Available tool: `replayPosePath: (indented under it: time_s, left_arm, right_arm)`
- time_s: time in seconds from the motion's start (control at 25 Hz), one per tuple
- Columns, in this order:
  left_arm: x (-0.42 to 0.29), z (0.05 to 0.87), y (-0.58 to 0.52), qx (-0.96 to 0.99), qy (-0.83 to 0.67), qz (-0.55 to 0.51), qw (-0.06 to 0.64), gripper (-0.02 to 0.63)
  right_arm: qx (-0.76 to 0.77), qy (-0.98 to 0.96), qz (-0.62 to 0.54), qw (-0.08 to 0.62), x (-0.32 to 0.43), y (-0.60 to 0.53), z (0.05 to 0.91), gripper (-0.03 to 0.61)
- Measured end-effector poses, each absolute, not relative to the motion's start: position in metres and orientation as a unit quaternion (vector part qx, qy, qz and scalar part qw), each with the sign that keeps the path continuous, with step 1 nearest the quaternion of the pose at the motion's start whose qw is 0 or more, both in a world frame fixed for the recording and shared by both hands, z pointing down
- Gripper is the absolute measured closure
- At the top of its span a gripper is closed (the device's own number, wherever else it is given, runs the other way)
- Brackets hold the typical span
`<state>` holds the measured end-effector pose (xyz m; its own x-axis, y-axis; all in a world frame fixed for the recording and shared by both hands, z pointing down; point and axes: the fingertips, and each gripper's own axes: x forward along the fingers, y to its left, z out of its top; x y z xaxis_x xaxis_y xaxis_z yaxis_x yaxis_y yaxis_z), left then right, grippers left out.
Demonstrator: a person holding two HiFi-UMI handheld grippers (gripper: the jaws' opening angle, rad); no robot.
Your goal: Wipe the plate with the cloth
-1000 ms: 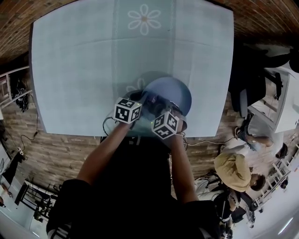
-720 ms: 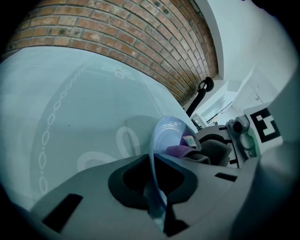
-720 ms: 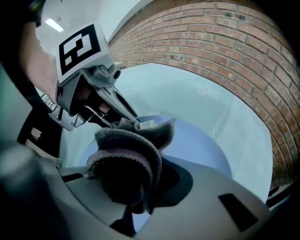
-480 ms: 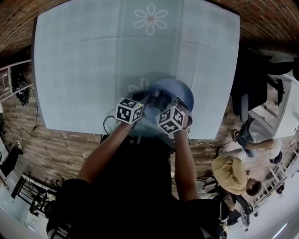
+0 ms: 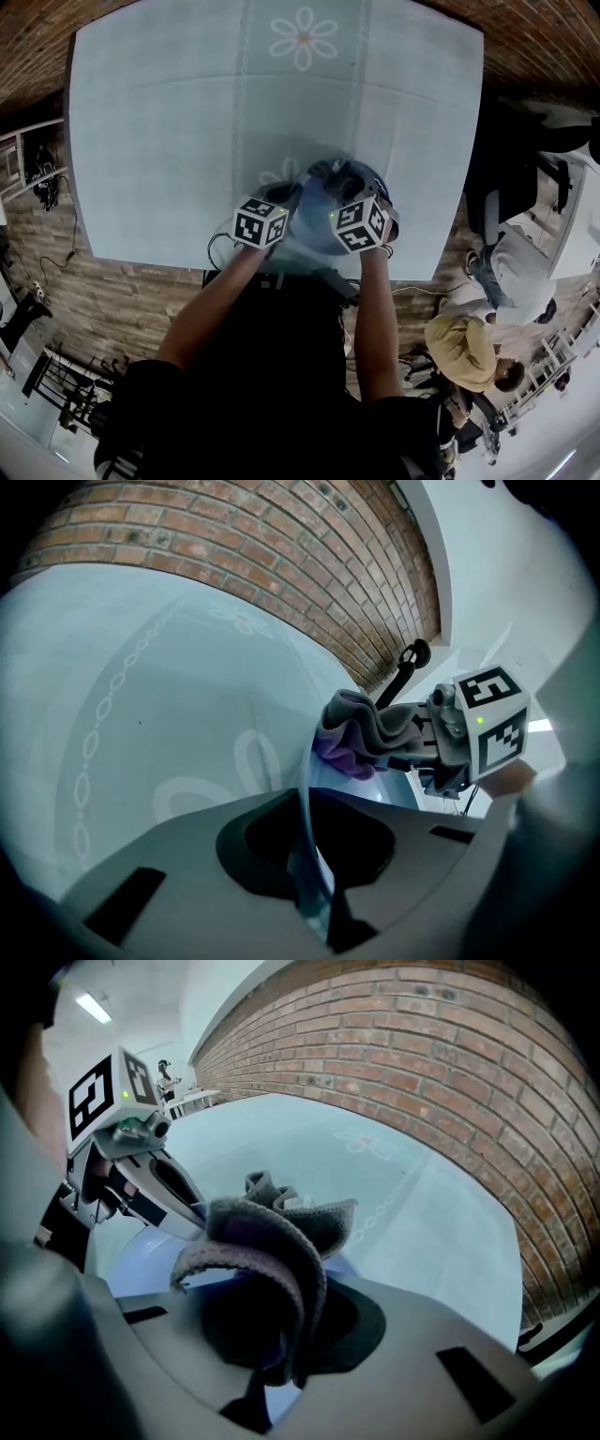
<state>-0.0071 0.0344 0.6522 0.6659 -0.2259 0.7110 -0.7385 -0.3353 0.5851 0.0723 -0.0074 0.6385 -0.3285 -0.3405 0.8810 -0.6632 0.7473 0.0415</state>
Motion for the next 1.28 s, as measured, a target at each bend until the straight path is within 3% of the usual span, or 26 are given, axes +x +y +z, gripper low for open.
replayPosePath:
  time_s: [0.52, 1.28]
  left_arm:
    - [-0.009, 0.654, 0.035, 0.773, -0.311, 0.261, 0.488, 0.56]
    - [-0.008, 0.655, 0.036, 0.771, -0.313, 0.261, 0.489, 0.56]
  right_arm:
    - [0.377, -0.773, 0.128, 0.495, 0.099, -0.004, 0.637, 0.518]
    - [0.274, -0.815, 0.143, 0.49, 0.048, 0.093, 0.638, 0.518]
